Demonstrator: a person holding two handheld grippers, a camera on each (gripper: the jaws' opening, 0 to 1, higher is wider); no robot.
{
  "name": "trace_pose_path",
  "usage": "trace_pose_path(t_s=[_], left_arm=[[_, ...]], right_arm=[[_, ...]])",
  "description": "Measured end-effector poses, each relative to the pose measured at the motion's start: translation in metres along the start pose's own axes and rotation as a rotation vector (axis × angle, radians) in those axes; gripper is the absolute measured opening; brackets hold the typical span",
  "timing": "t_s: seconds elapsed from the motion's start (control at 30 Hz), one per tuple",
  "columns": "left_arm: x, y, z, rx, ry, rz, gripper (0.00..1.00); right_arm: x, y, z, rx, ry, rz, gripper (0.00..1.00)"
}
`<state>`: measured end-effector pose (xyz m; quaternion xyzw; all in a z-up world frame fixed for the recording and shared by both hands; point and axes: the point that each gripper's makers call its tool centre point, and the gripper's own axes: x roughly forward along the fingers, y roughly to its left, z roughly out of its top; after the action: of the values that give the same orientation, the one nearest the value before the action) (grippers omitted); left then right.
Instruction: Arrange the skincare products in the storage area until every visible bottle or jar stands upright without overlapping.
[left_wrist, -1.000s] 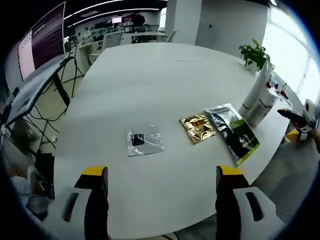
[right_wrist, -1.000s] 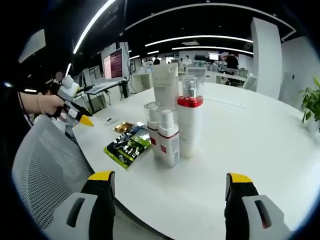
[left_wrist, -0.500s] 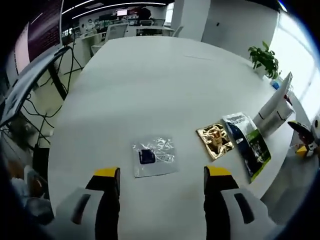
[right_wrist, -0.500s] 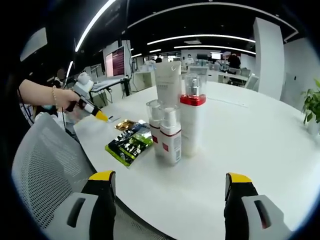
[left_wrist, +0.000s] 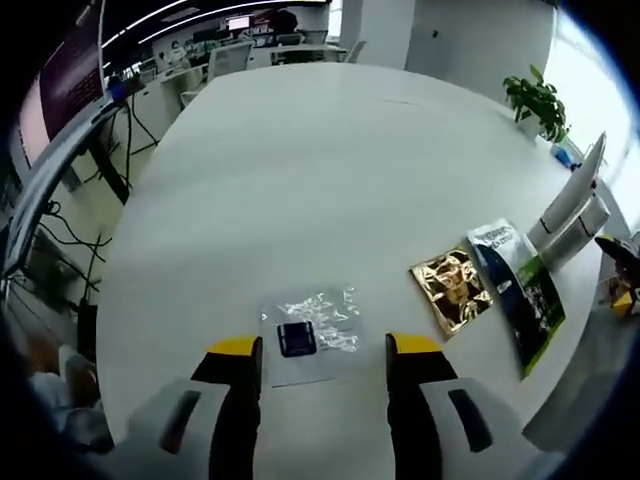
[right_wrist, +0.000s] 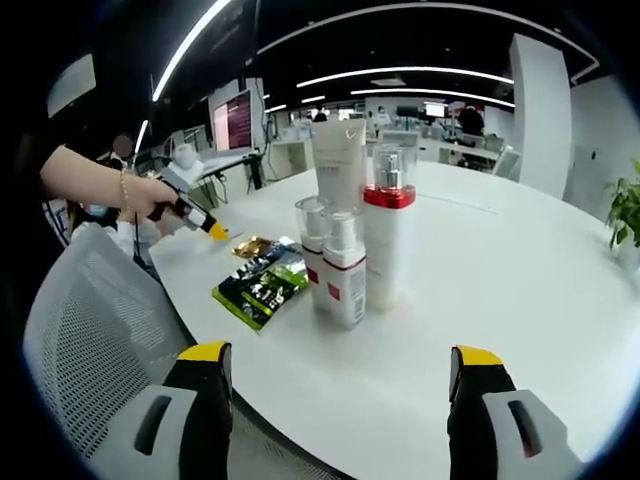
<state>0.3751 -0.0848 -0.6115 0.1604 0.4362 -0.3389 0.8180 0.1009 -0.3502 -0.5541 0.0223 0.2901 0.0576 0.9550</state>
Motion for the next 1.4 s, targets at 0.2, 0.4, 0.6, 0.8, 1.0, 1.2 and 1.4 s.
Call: trace_pose_path(t_s=[0.2, 0.4, 0.6, 0.8, 1.0, 1.2, 1.4], left_arm=[[0.006, 0.007, 0.003, 0.015, 0.010, 0.039, 0.36], [0.008, 0.008, -0.001, 0.013, 0.005, 0.049, 0.35], [0.007, 0.009, -0.003, -0.010, 0.018, 0.063, 0.34], [-0.005, 0.008, -0.003, -0.050, 0.011, 0.076, 0.34], [-0.021, -0.005, 0.005, -0.066, -0.012, 0.050, 0.33], [-0.032, -0.022, 0.000, -0.067, -0.024, 0.027, 0.33], [-0.045, -0.034, 0.001, -0.077, -0.023, -0.001, 0.33]], right_arm=[[0.000, 0.001, 0.000, 0.003, 0.004, 0.002, 0.96], [0.000, 0.001, -0.001, 0.004, 0.008, 0.005, 0.96], [0.000, 0.001, -0.002, 0.001, 0.014, 0.008, 0.96], [0.000, 0.001, -0.002, 0.002, 0.015, 0.009, 0.96], [0.000, 0.003, -0.002, -0.002, 0.019, 0.012, 0.96], [0.001, 0.003, -0.003, -0.005, 0.022, 0.015, 0.96], [0.001, 0.003, -0.003, -0.006, 0.022, 0.017, 0.96]])
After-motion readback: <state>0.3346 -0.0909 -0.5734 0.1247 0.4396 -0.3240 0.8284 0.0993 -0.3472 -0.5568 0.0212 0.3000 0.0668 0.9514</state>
